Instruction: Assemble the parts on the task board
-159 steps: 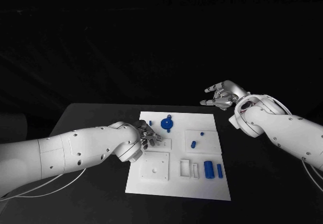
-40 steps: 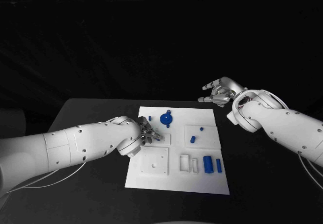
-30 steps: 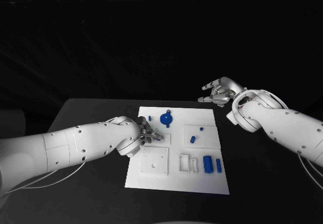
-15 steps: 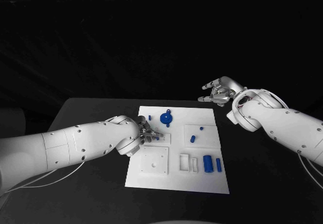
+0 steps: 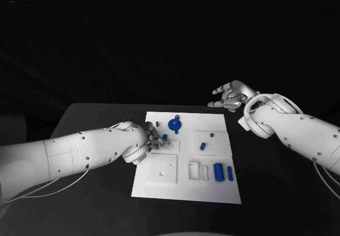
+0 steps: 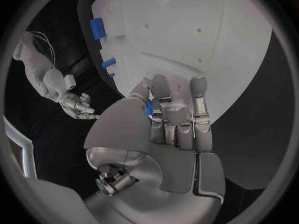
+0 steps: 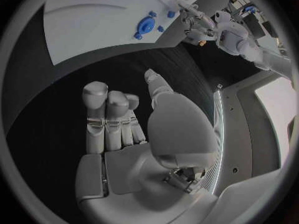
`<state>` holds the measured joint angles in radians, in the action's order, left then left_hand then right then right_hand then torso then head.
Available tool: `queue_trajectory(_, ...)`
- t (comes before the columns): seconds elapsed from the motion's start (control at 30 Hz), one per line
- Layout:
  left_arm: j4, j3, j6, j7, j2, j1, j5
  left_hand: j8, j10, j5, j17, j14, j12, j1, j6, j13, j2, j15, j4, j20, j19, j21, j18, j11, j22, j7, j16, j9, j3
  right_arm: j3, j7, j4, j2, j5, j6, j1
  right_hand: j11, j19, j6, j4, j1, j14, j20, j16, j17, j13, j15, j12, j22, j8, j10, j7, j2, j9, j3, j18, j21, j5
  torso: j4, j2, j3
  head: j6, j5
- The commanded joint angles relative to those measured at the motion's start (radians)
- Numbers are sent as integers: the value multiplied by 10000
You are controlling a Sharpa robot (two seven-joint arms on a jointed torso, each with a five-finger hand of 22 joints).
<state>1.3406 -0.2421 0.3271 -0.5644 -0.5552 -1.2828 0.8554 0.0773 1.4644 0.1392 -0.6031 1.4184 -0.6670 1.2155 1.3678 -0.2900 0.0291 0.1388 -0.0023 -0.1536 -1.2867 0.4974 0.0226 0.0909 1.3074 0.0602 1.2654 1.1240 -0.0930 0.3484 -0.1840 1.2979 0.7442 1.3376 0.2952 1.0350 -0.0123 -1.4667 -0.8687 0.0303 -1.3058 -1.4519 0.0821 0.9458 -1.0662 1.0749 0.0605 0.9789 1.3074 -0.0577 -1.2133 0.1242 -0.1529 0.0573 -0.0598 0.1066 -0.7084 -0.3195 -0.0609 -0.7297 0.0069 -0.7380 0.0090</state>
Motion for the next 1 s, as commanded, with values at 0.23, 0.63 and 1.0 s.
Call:
queue_trajectory(0.23,17,6,-104,139,63,20,201,-55,506,185,77,-8,108,95,-59,28,-560,-11,-760,25,-44,-53,-105,-54,160,-75,-116,-249,186,5,48,30,-8,1,-139,-3,0,-532,-87,57,68,0,-23,-27,1,-8,12,-9,64,5,64,-12,37,2,19,156,61,-50,4,-3,1,-3,-19)
queue_trajectory(0.63,88,9,-178,263,-67,47,205,-68,506,35,162,-27,164,-25,-74,47,-474,-3,-744,22,-49,-72,-94,-46,152,-71,-179,-346,319,5,66,30,-5,1,-153,-9,0,-532,-87,57,68,0,-23,-27,1,-8,12,-9,64,5,64,-12,37,2,19,156,61,-50,-2,-1,-1,37,-37)
queue_trajectory(1.0,649,39,-133,1237,-988,-169,-600,-131,-2,-202,1295,-611,1807,489,-1628,480,-132,-140,-458,68,302,-750,-195,-382,-131,-662,-1315,-4820,18,5,419,60,45,-76,107,-40,38,-535,-655,-452,-18,-13,4,9,-37,31,38,35,67,-14,20,-50,240,25,-245,137,0,45,-6,10,-10,268,-10)
